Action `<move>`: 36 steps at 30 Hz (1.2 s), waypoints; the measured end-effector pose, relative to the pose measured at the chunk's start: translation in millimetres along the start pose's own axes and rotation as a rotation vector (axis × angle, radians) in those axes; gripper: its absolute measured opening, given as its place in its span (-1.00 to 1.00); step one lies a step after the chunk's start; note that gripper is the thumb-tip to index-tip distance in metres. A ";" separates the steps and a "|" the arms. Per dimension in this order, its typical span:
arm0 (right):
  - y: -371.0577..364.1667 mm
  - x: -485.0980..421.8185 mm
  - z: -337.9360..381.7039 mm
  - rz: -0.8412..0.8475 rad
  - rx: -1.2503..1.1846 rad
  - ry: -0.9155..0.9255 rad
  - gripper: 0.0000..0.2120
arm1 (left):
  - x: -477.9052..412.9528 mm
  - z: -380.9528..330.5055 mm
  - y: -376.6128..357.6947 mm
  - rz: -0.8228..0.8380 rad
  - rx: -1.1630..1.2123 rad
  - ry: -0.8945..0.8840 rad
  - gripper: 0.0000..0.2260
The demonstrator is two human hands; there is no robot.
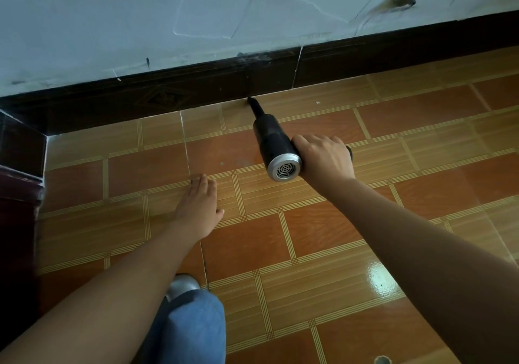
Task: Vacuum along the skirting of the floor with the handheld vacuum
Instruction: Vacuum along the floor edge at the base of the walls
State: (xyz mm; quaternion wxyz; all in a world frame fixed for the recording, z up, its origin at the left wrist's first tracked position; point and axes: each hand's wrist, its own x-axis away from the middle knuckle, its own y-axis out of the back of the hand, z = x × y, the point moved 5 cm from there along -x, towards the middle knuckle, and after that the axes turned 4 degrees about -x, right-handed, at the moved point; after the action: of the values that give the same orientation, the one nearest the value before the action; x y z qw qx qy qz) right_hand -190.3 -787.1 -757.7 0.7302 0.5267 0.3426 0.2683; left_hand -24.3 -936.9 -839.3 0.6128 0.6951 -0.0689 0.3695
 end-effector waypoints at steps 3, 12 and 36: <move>2.9 3.5 -10.0 0.007 0.016 -0.046 -0.86 | -5.2 -12.3 6.7 -0.010 0.004 -0.048 -0.36; 7.1 5.5 -26.7 0.033 0.026 -0.092 -0.88 | -23.2 -48.6 22.6 -0.020 -0.003 -0.181 -0.36; 34.1 50.4 -70.3 -0.017 0.110 -0.180 -0.84 | -40.4 -76.3 25.7 0.060 -0.164 -0.134 -0.32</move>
State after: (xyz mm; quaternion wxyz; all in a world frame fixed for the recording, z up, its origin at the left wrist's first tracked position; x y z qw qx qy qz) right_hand -215.1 -697.7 -751.0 0.7302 0.5852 0.2941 0.1946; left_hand -100.1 -888.7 -844.7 0.6504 0.6633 -0.1605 0.3336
